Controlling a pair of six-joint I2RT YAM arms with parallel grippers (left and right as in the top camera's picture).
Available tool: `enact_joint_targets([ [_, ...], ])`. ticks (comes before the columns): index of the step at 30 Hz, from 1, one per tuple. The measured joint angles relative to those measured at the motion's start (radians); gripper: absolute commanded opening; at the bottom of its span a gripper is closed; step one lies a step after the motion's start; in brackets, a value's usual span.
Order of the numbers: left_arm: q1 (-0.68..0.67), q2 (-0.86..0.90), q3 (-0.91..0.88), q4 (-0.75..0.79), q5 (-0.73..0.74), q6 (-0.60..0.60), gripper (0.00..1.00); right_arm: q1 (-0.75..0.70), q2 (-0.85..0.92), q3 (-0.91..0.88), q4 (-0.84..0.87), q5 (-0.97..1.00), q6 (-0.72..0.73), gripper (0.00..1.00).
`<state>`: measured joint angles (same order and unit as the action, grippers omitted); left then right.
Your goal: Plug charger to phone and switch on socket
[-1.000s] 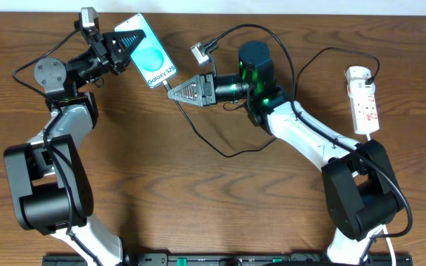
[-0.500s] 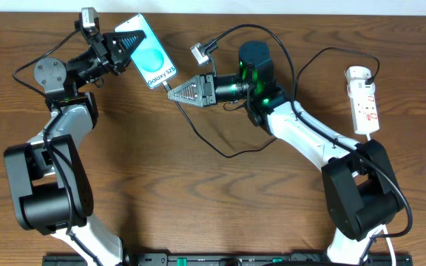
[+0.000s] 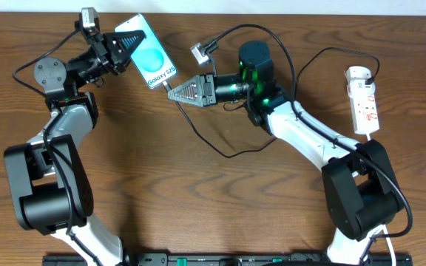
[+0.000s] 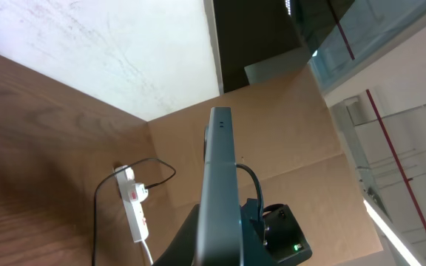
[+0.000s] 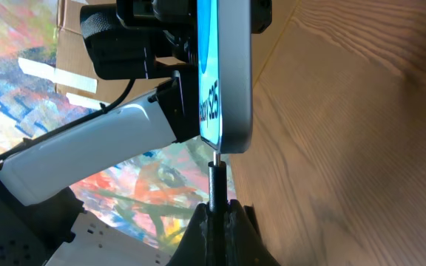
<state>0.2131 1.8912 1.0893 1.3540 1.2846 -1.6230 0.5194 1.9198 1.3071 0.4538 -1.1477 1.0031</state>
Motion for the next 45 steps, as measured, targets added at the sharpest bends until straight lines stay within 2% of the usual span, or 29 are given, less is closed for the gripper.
enact_joint_targets([
  [45, 0.0, 0.0, 0.0, 0.004, -0.008, 0.001, 0.08, 0.0, 0.0, 0.0, 0.0, 0.023, 0.008, 0.01],
])
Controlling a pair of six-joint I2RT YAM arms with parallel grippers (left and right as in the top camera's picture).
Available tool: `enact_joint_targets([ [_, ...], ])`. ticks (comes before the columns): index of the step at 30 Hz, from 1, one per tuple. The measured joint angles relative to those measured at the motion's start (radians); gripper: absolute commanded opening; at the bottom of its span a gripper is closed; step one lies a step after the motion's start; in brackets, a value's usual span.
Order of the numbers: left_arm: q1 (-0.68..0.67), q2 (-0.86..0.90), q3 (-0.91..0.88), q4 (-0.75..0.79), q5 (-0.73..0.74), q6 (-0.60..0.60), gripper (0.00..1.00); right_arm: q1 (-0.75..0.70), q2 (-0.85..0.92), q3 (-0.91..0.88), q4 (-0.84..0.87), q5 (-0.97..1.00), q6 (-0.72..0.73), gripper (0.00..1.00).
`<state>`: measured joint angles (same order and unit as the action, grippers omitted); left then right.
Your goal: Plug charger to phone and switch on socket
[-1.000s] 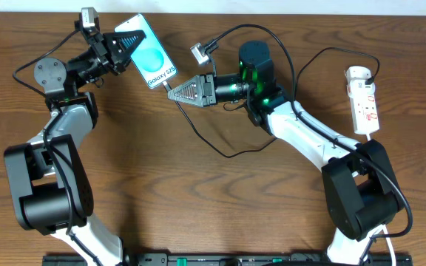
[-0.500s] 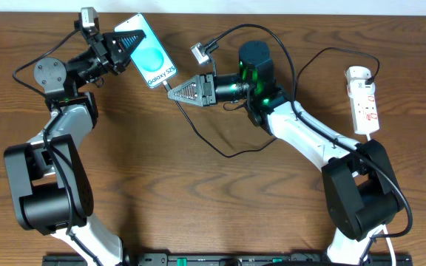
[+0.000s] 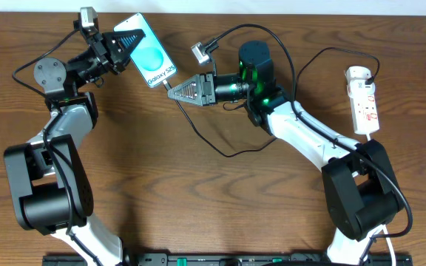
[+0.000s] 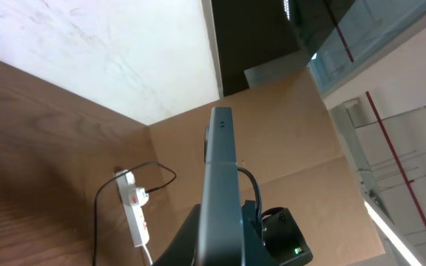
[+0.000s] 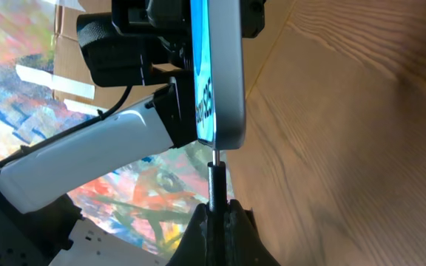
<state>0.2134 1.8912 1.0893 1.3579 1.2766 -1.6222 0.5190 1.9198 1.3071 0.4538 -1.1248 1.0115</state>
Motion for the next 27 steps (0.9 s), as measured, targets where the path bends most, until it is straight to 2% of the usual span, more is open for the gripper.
enact_joint_targets([
  [27, 0.001, 0.0, 0.0, 0.0, -0.011, 0.003, 0.07, -0.007, 0.0, 0.0, 0.023, 0.003, 0.021, 0.01],
])
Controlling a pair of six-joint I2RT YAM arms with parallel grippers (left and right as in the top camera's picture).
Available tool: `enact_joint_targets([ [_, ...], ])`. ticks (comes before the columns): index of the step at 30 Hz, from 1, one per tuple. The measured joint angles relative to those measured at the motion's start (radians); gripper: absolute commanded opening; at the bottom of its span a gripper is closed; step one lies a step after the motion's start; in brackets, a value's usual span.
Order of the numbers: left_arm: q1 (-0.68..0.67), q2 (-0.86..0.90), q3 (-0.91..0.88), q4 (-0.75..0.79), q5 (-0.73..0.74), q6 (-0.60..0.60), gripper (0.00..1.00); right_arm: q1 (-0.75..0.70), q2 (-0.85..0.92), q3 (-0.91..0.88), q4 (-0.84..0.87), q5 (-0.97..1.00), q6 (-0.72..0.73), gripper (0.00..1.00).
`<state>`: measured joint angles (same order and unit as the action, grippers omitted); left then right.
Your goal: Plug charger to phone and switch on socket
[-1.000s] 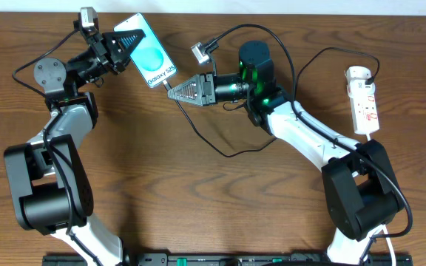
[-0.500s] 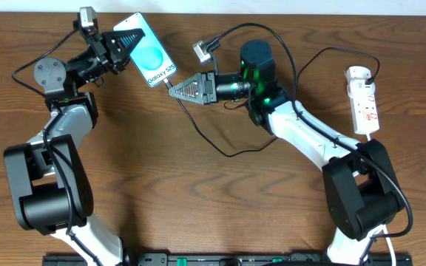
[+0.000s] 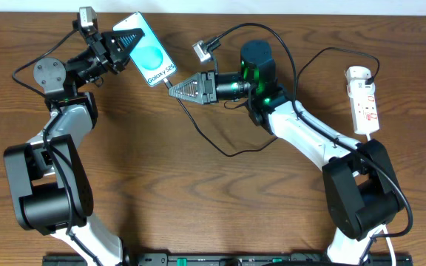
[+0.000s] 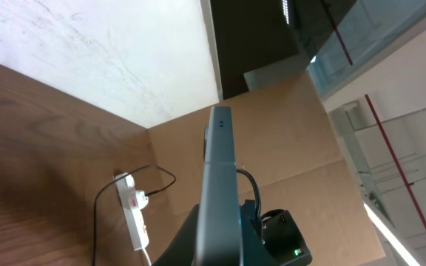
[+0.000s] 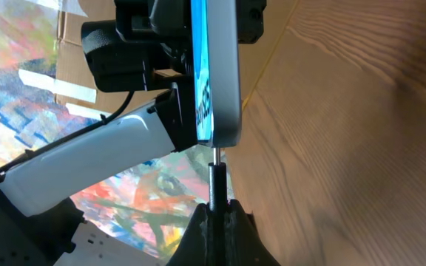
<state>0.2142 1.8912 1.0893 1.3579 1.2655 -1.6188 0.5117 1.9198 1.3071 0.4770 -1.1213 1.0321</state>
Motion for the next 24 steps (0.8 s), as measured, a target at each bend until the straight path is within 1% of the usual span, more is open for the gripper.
enact_joint_targets([
  [5, 0.0, 0.0, 0.0, 0.0, -0.011, 0.0, 0.07, 0.0, 0.0, 0.0, 0.03, 0.003, 0.019, 0.01],
  [24, -0.001, 0.0, 0.0, 0.0, -0.016, 0.0, 0.07, 0.002, 0.0, 0.0, 0.032, 0.008, 0.032, 0.01],
])
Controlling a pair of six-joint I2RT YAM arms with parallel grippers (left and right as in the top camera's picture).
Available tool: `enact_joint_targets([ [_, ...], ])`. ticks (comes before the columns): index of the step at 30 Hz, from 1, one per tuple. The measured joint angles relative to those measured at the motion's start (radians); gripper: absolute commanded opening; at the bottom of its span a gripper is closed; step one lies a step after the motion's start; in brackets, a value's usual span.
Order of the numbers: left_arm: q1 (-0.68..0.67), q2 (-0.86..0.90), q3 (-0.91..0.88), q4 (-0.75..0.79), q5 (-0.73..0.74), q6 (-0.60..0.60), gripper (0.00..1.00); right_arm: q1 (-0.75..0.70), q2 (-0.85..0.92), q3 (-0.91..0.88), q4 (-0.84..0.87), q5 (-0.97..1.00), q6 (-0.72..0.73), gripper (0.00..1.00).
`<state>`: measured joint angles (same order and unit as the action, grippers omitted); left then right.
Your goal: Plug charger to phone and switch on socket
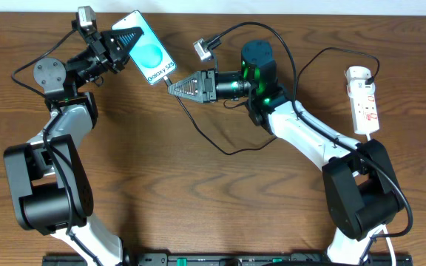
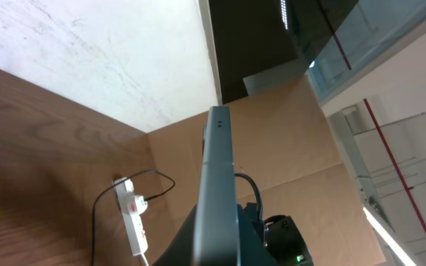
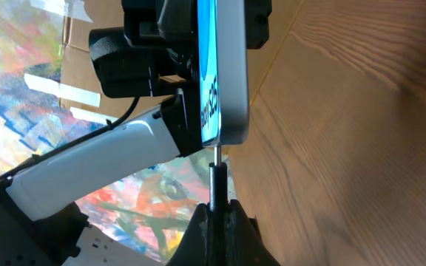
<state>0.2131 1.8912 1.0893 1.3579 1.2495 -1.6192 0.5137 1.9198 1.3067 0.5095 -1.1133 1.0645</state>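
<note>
My left gripper point(image 1: 120, 46) is shut on a Galaxy phone point(image 1: 147, 59) with a light-blue screen, held tilted above the back left of the table. In the left wrist view the phone point(image 2: 219, 185) shows edge-on. My right gripper point(image 1: 173, 88) is shut on the charger plug point(image 3: 216, 185), whose tip touches the phone's lower edge point(image 3: 224, 144). The black cable point(image 1: 220, 148) loops across the table. A white socket strip point(image 1: 363, 100) lies at the far right, its switch too small to read.
A grey USB adapter point(image 1: 204, 49) hangs on the cable behind the right gripper. The wooden table point(image 1: 198, 207) spreads toward the front. The table's back edge runs just behind the phone.
The right gripper with the plug has edged slightly up toward the phone's lower edge. The phone sits a touch higher in the right wrist view. Both grippers stay shut.
At every earlier moment the left gripper held the phone tilted at the back left and the right gripper held the plug at the phone's lower edge. Only small shifts of plug and phone show between them, and the plug tip still meets that edge now.
</note>
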Motion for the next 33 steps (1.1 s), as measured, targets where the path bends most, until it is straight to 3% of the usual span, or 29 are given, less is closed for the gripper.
enact_joint_targets([
  [33, -0.005, 0.0, 0.0, 0.0, 0.016, 0.0, 0.07, 0.0, 0.0, 0.0, -0.004, -0.024, -0.011, 0.01],
])
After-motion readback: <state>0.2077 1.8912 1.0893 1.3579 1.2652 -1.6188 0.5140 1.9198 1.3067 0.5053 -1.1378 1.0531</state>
